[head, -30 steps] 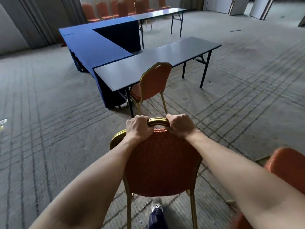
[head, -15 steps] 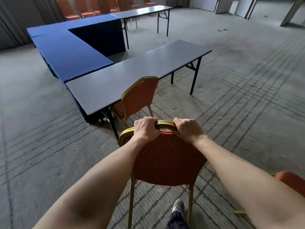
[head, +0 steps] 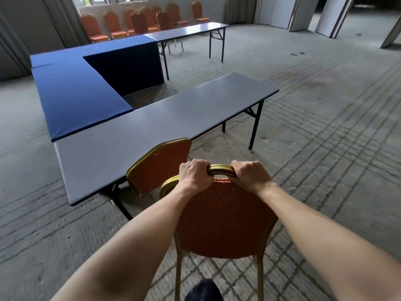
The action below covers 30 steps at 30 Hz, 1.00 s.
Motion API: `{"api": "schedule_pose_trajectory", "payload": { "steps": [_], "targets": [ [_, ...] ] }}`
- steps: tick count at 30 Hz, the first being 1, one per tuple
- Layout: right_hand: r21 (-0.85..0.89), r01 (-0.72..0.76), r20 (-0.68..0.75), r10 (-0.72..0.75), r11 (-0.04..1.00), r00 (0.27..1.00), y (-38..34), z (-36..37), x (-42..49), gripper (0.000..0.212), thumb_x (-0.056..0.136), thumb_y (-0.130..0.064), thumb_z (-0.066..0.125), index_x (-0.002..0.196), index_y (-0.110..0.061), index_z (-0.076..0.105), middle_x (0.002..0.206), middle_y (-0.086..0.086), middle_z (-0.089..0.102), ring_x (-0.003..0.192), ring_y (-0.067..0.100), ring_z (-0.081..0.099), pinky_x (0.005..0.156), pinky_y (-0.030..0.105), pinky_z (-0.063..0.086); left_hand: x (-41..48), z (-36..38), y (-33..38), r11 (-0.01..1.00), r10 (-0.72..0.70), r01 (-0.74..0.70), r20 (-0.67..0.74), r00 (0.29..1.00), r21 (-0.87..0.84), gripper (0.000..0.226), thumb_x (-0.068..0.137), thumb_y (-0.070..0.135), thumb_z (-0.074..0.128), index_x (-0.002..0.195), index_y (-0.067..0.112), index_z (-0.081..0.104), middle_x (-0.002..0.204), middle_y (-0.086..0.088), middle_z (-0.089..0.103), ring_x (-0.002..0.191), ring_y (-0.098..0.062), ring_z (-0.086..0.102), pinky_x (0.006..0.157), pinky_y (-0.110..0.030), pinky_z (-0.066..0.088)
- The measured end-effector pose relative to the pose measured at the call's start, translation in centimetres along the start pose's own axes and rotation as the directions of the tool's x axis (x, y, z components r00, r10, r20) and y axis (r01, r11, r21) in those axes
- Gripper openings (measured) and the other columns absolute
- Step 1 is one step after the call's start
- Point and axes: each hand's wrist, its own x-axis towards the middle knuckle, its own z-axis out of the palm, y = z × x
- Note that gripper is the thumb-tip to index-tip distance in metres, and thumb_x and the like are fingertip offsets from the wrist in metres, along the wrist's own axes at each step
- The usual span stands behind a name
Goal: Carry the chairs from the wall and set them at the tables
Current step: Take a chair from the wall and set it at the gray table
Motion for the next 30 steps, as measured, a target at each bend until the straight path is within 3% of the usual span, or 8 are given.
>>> {"api": "schedule_pose_trajectory", "payload": {
  "steps": [5, 10, 16, 22, 26, 30],
  "targets": [
    [-0.016, 0.022, 0.027, -0.022, 1.0, 0.999, 8.8, 3.7, 6.4, 0.034, 0.076, -0.039, 0.078, 0.081, -0.013, 0.056, 0.068, 0.005, 0.068, 0.058, 0.028, 0.067, 0.05, 0.032, 0.047, 10.4, 2.8, 1.5, 1.0, -0.016, 0.016, -0.002, 1.0, -0.005, 0.017, 0.081, 0.036, 0.052, 0.078, 0.024, 0.064, 0.08, 0.001, 0.07, 0.077, -0.025, 0.067, 0.065, -0.032, 0.041],
    [-0.001, 0.055, 0.029, -0.055, 0.999, 0.998, 16.9, 8.2, 12.4, 0.034, 0.074, -0.036, 0.081, 0.078, -0.014, 0.057, 0.063, 0.004, 0.066, 0.053, 0.026, 0.065, 0.047, 0.031, 0.046, 20.7, 6.9, 2.4, 0.999, -0.042, 0.042, -0.017, 0.999, -0.011, 0.021, 0.079, 0.039, 0.052, 0.081, 0.024, 0.067, 0.083, -0.001, 0.071, 0.081, -0.027, 0.068, 0.066, -0.032, 0.041],
    [0.062, 0.095, 0.131, -0.103, 0.994, 0.986, 25.2, 11.0, 19.2, 0.032, 0.085, -0.039, 0.071, 0.092, -0.011, 0.056, 0.082, 0.008, 0.07, 0.074, 0.031, 0.069, 0.062, 0.038, 0.05, 30.1, 8.5, 4.1, 0.998, -0.068, 0.068, 0.0, 0.998, -0.003, 0.016, 0.079, 0.038, 0.053, 0.074, 0.025, 0.061, 0.079, 0.0, 0.07, 0.077, -0.026, 0.067, 0.065, -0.031, 0.044],
    [0.118, 0.187, 0.053, -0.194, 0.975, 0.979, 31.3, 13.6, 25.9, 0.031, 0.077, -0.03, 0.079, 0.083, -0.009, 0.057, 0.069, 0.01, 0.067, 0.06, 0.032, 0.068, 0.052, 0.037, 0.05, 38.4, 8.9, 4.9, 0.988, -0.153, 0.153, -0.016, 0.988, 0.024, 0.02, 0.081, 0.034, 0.056, 0.083, 0.021, 0.07, 0.081, -0.003, 0.072, 0.077, -0.027, 0.067, 0.061, -0.028, 0.035],
    [0.18, 0.239, 0.061, -0.253, 0.954, 0.965, 35.0, 16.3, 30.1, 0.03, 0.079, -0.031, 0.078, 0.088, -0.008, 0.06, 0.073, 0.012, 0.069, 0.065, 0.034, 0.068, 0.056, 0.039, 0.051, 43.0, 10.1, 5.1, 0.974, -0.222, 0.223, -0.01, 0.975, 0.036, 0.014, 0.079, 0.033, 0.058, 0.077, 0.022, 0.065, 0.08, -0.005, 0.071, 0.078, -0.03, 0.066, 0.061, -0.029, 0.035],
    [0.235, 0.337, 0.015, -0.35, 0.912, 0.937, 37.8, 19.0, 33.5, 0.031, 0.077, -0.027, 0.081, 0.083, -0.008, 0.058, 0.067, 0.01, 0.066, 0.056, 0.031, 0.066, 0.05, 0.034, 0.048, 46.7, 11.2, 4.8, 0.956, -0.284, 0.283, -0.006, 0.959, 0.08, 0.015, 0.079, 0.036, 0.058, 0.073, 0.022, 0.059, 0.076, -0.002, 0.069, 0.075, -0.028, 0.066, 0.06, -0.029, 0.035]
  ]
}}
